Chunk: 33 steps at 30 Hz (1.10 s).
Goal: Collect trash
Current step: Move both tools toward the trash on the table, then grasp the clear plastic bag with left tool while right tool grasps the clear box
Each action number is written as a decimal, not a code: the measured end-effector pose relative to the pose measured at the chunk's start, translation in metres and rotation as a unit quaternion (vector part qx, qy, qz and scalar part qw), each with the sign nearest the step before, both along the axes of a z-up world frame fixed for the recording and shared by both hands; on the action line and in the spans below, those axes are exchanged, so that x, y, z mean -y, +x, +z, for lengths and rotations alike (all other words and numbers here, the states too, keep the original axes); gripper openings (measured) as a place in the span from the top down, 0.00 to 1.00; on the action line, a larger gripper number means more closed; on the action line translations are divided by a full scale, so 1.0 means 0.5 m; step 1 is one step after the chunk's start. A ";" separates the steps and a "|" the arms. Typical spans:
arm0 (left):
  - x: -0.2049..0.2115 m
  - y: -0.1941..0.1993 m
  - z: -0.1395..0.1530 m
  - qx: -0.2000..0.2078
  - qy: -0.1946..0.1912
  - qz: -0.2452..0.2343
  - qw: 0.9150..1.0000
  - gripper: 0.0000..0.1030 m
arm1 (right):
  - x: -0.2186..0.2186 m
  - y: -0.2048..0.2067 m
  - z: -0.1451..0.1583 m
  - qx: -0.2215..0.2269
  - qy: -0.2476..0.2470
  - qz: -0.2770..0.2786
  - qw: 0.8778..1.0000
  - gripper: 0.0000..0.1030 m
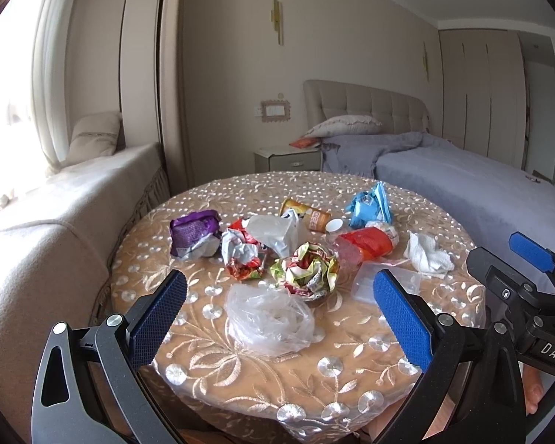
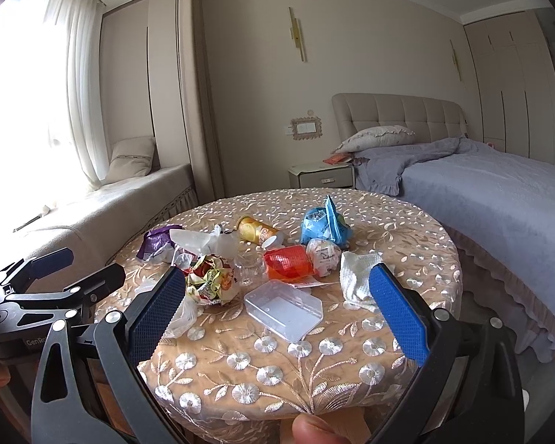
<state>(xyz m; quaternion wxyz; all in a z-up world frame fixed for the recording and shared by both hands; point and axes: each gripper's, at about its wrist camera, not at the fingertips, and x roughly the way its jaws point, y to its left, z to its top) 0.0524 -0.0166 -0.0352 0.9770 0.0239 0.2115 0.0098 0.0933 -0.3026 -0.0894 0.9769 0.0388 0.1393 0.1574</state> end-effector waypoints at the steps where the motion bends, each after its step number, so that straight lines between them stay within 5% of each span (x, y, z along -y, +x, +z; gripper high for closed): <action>1: 0.003 0.003 -0.001 -0.001 0.001 0.000 1.000 0.04 | 0.003 0.002 -0.001 0.000 0.001 -0.001 1.000 0.04; 10: 0.026 0.027 -0.009 -0.012 0.007 -0.009 1.000 0.04 | 0.023 0.028 -0.007 -0.014 0.010 -0.003 1.000 0.04; 20: -0.016 0.062 -0.046 -0.045 -0.055 -0.009 0.997 0.04 | 0.015 0.058 -0.029 -0.018 -0.006 -0.002 1.000 0.04; 26: -0.027 0.079 -0.067 -0.043 -0.007 0.023 0.999 0.04 | -0.011 0.089 -0.060 -0.036 -0.032 0.007 0.999 0.04; 33: -0.048 0.120 -0.109 -0.085 -0.016 0.023 0.996 0.04 | -0.045 0.142 -0.100 -0.068 -0.067 0.050 0.994 0.04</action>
